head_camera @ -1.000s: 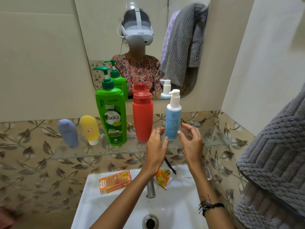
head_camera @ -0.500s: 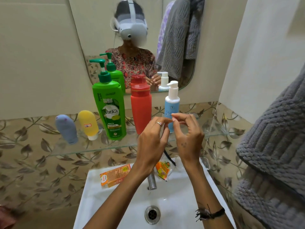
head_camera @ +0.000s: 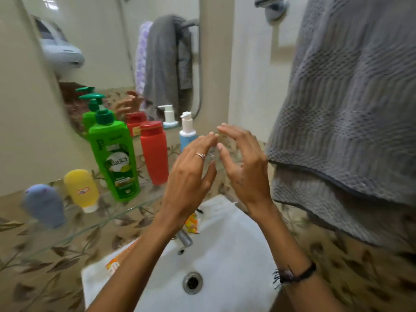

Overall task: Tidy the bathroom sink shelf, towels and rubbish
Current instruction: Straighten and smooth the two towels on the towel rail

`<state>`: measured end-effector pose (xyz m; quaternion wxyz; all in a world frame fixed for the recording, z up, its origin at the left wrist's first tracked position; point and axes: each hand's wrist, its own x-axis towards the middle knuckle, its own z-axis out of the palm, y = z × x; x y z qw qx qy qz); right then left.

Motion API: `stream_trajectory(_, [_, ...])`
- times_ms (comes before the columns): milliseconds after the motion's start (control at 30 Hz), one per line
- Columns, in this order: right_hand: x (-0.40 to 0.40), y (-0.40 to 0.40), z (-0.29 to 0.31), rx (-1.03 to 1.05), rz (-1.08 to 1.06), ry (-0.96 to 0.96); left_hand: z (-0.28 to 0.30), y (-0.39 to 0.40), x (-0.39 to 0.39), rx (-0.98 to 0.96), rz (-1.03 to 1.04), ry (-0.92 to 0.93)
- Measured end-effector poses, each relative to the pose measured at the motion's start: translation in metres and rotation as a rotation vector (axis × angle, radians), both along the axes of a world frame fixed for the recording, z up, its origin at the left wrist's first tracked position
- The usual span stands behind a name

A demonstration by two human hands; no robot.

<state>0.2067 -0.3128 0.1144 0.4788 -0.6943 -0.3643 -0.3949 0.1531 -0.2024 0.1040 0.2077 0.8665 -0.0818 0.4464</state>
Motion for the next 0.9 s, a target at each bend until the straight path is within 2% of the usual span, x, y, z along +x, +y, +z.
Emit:
stream_trajectory(300, [-0.041, -0.086, 0.03, -0.084, -0.299, 0.012, 0.024, -0.07, 0.005, -0.033, -0.379, -0.032])
stream_trajectory(433, [-0.041, -0.114, 0.054, -0.011, -0.426, -0.011, 0.048, -0.092, 0.018, -0.006, -0.44, -0.001])
stream_trajectory(700, [-0.004, -0.162, 0.11, 0.065, -0.524, -0.036, 0.119, -0.124, 0.074, -0.115, -0.517, 0.006])
stream_trajectory(900, [0.031, -0.174, 0.156, 0.129, -0.491, 0.043, 0.184, -0.13, 0.119, -0.426, -0.573, 0.008])
